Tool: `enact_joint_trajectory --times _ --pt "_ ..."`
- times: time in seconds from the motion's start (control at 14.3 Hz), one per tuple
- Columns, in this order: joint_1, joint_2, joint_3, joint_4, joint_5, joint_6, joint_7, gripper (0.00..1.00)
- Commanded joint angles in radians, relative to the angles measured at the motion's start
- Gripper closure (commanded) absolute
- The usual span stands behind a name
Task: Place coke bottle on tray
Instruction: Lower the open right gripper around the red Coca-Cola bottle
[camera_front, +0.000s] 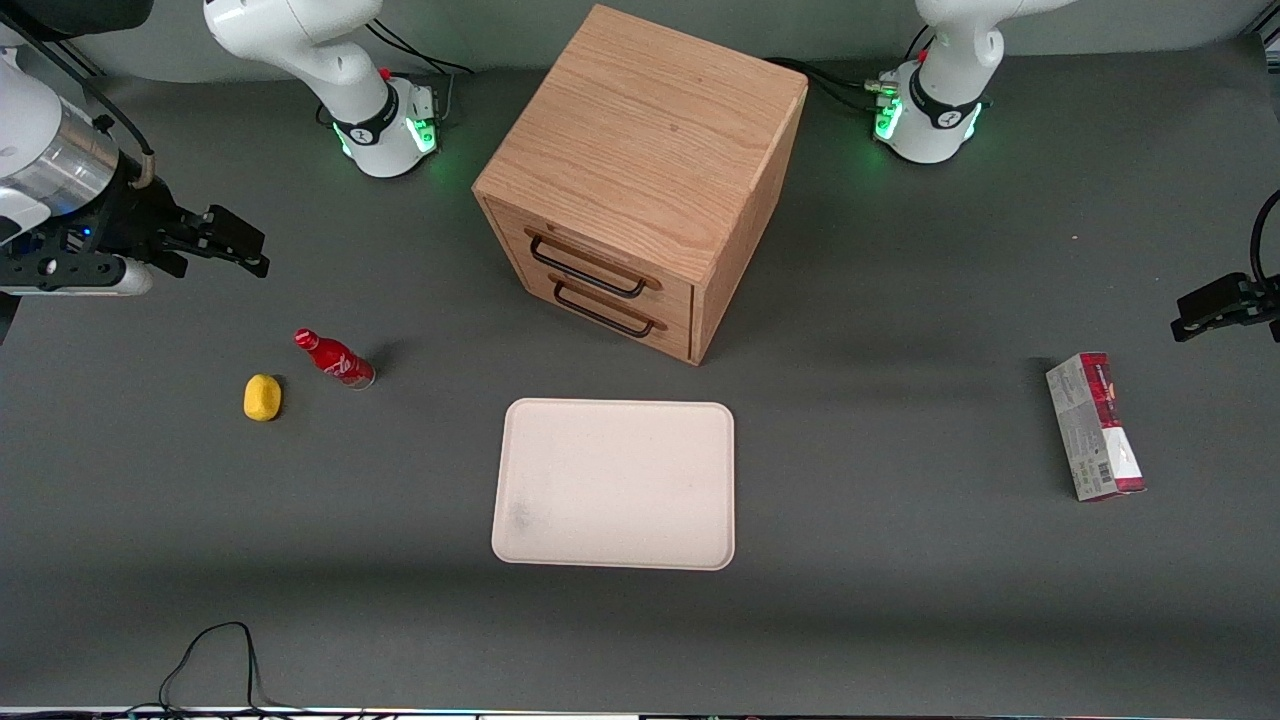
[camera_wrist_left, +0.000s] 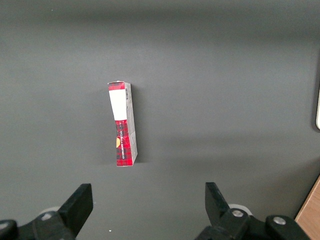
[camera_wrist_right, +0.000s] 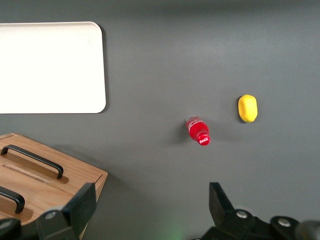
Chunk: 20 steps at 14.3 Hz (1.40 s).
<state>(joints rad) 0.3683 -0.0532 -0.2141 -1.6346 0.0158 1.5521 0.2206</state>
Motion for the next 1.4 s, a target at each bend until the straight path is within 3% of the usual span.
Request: enact_joint_trajectory --times 0.0,0.35,0.7,0.91,1.12,1.33 --pt "-0.006 0.018 0.001 0.018 0.018 0.005 0.02 0.0" --pt "-0.006 0.033 -0.005 -0.013 0.019 0.022 0.016 0.0" --pt "-0.023 -0.019 -0.016 -0.359 0.0 0.288 -0.027 0.0" --pt "-0.022 -0.037 -0.074 -0.548 -0.02 0.469 -0.09 0.0" --pt "-0.022 -0.028 -0.1 -0.646 -0.072 0.595 -0.112 0.0" --pt "-0.023 -0.005 -0.113 -0.714 -0.074 0.695 -0.132 0.0"
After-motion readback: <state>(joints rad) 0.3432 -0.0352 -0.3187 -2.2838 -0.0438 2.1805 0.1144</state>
